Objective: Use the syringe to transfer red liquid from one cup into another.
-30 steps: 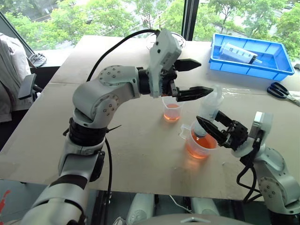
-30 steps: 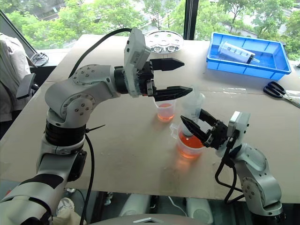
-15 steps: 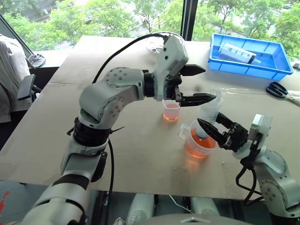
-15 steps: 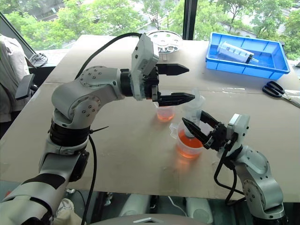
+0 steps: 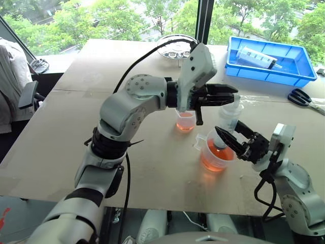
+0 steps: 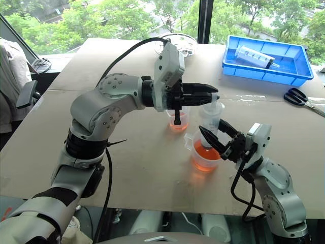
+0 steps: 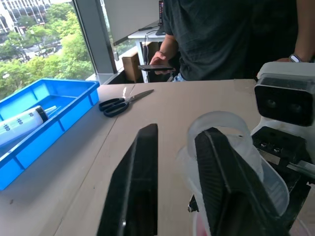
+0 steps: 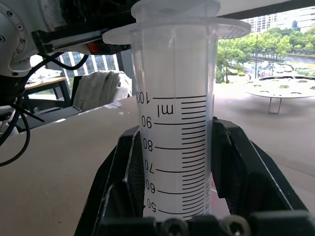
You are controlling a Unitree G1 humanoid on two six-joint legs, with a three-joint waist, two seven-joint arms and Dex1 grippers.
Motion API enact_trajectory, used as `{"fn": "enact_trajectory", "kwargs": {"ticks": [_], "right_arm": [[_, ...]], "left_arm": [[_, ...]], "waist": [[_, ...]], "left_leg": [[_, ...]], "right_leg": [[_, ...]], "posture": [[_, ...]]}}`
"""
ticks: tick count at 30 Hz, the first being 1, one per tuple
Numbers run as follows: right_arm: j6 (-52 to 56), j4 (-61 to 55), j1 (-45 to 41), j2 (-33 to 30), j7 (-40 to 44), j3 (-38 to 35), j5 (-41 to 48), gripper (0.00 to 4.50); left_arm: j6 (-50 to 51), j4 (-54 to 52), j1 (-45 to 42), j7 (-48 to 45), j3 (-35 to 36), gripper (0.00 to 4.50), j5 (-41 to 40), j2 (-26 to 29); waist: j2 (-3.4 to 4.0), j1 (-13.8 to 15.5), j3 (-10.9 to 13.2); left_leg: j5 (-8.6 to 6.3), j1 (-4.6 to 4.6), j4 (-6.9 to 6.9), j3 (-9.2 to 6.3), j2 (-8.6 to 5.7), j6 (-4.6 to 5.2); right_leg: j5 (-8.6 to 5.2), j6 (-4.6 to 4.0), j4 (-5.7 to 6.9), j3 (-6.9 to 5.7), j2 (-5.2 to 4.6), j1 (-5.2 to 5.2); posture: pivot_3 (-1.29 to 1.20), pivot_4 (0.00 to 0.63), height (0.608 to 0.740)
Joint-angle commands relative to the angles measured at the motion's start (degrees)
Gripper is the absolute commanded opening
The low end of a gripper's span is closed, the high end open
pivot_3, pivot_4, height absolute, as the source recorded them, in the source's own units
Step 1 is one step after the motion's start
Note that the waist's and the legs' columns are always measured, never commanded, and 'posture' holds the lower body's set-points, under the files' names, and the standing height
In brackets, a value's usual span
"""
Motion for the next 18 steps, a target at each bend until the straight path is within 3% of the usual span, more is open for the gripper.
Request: {"fn": "enact_trajectory", "kwargs": {"ticks": [1, 18], "right_arm": [[1.1, -1.8, 0.4, -1.3, 1.6, 2.4, 0.6, 1.44], [2.7, -0.3, 1.1, -5.1, 4.0, 2.9, 3.0, 1.44]], "left_arm": [[-1.8, 0.3, -0.7, 1.4, 1.8, 0.00, 1.3, -0.7], [-5.6, 8.7, -6.9, 1.8, 5.5, 0.00, 2.9, -0.6]], "waist": [[0.00, 0.0, 0.0], [0.00, 0.0, 0.0]], "left_leg": [[0.00, 0.00, 0.00, -0.01, 0.00, 0.00], [0.00, -0.02, 0.01, 0.00, -0.01, 0.01]], "right_leg": [[0.00, 0.00, 0.00, -0.01, 0.00, 0.00], [0.00, 0.00, -0.01, -0.01, 0.00, 0.00]], "posture": [[0.00, 0.150, 0.740], [0.00, 0.150, 0.740]]}}
